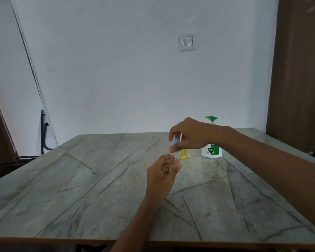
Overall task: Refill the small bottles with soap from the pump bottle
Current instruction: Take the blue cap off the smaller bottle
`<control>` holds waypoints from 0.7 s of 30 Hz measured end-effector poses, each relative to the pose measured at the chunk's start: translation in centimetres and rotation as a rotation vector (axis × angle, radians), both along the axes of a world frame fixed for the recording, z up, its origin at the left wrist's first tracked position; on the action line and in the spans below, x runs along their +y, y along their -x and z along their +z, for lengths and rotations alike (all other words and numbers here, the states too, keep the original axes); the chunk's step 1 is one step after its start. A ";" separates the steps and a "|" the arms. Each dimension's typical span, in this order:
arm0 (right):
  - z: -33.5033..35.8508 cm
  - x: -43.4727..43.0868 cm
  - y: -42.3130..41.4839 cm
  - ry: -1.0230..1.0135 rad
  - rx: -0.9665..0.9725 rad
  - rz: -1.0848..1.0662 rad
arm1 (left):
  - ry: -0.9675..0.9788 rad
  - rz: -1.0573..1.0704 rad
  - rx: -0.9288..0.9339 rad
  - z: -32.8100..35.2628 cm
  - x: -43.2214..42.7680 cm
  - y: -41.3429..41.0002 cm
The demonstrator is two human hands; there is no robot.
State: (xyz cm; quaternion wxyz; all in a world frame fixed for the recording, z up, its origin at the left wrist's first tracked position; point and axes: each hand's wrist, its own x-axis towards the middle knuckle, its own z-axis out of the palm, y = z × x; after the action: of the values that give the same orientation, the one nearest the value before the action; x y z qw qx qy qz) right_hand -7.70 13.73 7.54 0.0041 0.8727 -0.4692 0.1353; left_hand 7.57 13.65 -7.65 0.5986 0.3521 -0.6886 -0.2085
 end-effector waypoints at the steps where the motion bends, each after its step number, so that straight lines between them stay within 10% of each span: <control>1: -0.1 0.0 -0.2 0.003 0.033 0.007 | -0.002 0.001 -0.008 0.0 0.0 0.0; 21: 0.1 0.1 -0.1 -0.020 0.039 0.045 | -0.035 0.048 -0.005 -0.4 0.1 0.0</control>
State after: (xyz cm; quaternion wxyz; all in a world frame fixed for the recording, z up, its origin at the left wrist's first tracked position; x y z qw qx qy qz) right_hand -7.65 13.82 7.61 0.0014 0.8855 -0.4507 0.1135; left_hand 7.61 13.73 -8.07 0.5953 0.3793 -0.6779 -0.2052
